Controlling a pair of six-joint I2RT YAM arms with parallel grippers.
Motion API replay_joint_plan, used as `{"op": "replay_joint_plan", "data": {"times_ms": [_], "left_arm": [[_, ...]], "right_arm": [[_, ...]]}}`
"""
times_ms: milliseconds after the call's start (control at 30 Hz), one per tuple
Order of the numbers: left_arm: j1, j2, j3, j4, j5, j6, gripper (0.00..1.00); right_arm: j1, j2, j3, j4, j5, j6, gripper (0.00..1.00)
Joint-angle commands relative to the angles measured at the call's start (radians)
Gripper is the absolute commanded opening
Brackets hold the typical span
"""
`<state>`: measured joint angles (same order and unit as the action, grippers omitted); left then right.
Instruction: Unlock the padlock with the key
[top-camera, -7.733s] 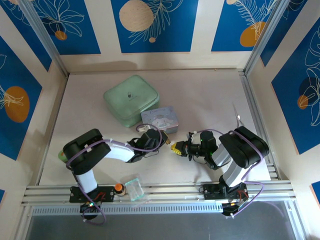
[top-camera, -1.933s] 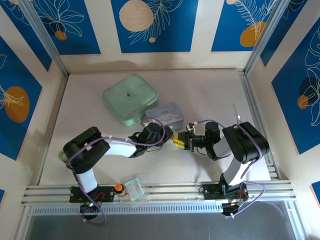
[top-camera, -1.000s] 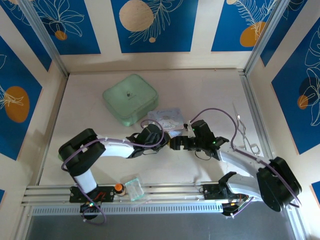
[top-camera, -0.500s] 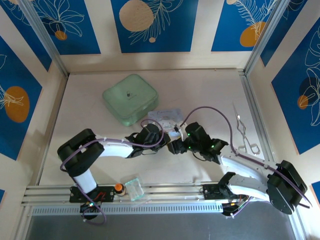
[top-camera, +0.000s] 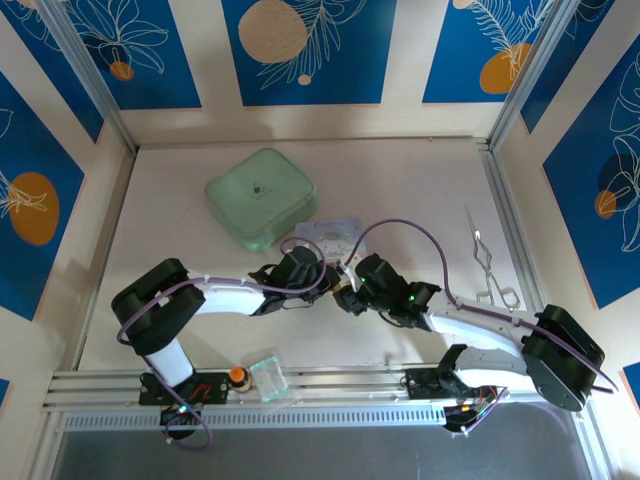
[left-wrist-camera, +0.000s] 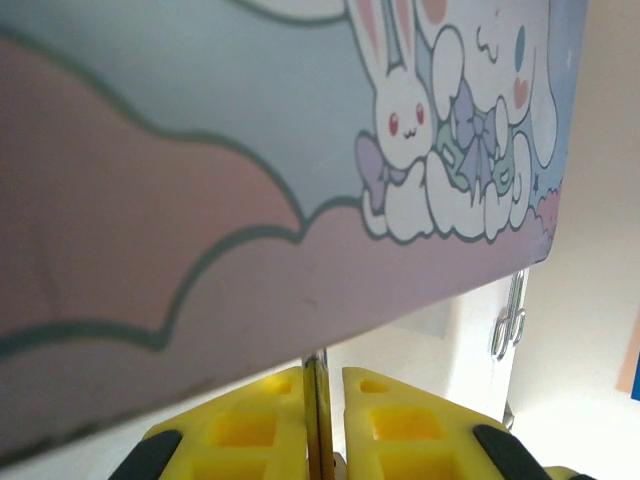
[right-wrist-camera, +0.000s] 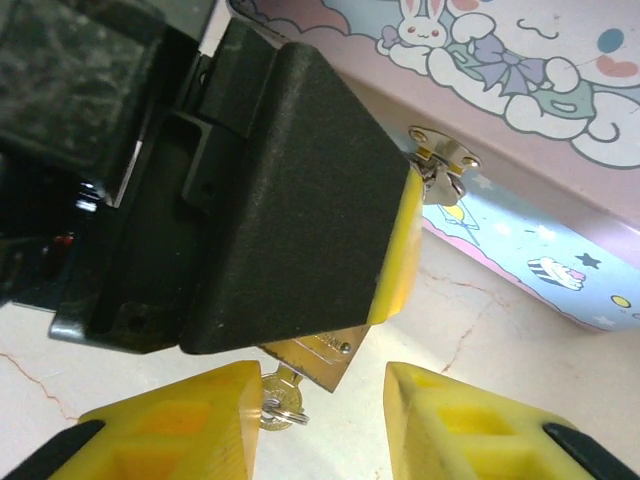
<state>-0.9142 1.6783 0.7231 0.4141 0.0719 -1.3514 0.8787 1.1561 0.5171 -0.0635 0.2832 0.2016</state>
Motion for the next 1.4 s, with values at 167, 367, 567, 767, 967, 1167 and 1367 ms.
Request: {"op": "replay_joint_plan", "data": {"times_ms": [167, 367, 567, 767, 967, 1167, 1367], "left_arm": [[0.008, -0.038, 0.021, 0.017, 0.017, 0.021, 0.00], [0.008, -0.046, 0.022, 0.009, 0.015, 0.017, 0.00], [0.008, -0.036, 0.014, 0.037, 0.032, -0.002, 0.00], [0.006, -0.041, -0.004, 0.049, 0.035, -0.009, 0.00], [0.006, -0.050, -0.013, 0.059, 0.042, -0.014, 0.00], [0.006, -0.046, -0.040, 0.121, 0.046, -0.051, 0.00], [0.005, -0.046, -0.042, 0.128, 0.051, -0.056, 0.00]], "right_arm": [[0.045, 0.062, -0.003, 0.046, 0.019, -0.021, 0.36], [0.067, 0.099, 0.008, 0.059, 0.059, -0.027, 0.32], [0.075, 0.137, 0.019, 0.105, 0.065, -0.019, 0.23], [0.051, 0.148, 0.019, 0.130, 0.015, 0.014, 0.10], [-0.048, 0.122, -0.020, 0.172, -0.155, 0.067, 0.10], [-0.146, 0.116, -0.061, 0.199, -0.275, 0.121, 0.09], [-0.246, 0.098, -0.100, 0.210, -0.369, 0.158, 0.13]]}}
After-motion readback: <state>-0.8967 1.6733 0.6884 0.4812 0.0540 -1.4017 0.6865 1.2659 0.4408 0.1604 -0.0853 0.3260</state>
